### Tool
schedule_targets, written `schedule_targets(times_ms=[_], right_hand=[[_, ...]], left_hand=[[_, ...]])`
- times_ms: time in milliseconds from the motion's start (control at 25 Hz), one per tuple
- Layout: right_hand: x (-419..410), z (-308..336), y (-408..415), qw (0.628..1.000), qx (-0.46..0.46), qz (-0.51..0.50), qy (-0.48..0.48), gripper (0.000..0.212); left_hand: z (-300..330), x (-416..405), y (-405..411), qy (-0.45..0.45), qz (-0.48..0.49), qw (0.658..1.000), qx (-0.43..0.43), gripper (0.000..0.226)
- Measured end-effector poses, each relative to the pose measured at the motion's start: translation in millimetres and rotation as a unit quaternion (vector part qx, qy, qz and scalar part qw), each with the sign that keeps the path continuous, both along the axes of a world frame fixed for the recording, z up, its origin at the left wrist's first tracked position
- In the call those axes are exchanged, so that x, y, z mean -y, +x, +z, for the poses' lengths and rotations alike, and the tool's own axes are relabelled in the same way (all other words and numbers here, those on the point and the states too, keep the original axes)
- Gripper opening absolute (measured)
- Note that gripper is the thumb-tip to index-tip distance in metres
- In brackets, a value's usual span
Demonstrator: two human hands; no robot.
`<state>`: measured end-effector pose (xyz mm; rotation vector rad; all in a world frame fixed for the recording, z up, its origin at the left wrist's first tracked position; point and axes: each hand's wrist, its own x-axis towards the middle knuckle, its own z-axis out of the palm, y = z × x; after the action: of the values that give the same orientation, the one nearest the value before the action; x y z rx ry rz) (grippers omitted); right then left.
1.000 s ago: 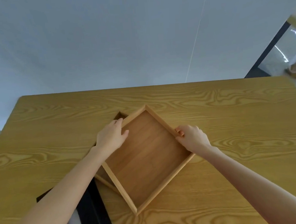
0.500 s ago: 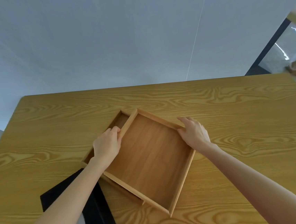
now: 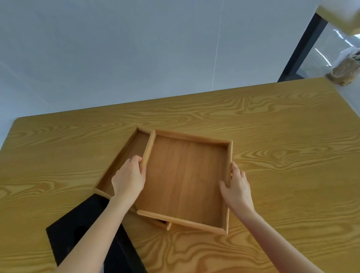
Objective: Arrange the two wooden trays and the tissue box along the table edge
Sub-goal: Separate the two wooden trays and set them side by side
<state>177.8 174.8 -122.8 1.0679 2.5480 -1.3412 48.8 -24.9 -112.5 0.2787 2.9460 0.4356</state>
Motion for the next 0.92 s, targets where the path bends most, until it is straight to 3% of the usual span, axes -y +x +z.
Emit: schedule_targets(times_ms=[280,640,920], right_hand=[[-4.9,-0.7,13.5,0.999,-0.044,-0.031,-0.008,0.053],[-58.7,6.2,27.5,0.990,-0.045,-0.135,0.019,0.046],[-96.3,6.3,57.6,0.979,-0.014,-0.194,0.053,0.042]], left_hand=[[1.2,8.7,23.9,0.015,0.024,0.999,0.037,0.038],[7.8,-41.3,60.1,0.105,-0.032,0.994,0.004,0.041],[1.3,-86.2,83.6,0.104,-0.075,0.991,0.027,0.041]])
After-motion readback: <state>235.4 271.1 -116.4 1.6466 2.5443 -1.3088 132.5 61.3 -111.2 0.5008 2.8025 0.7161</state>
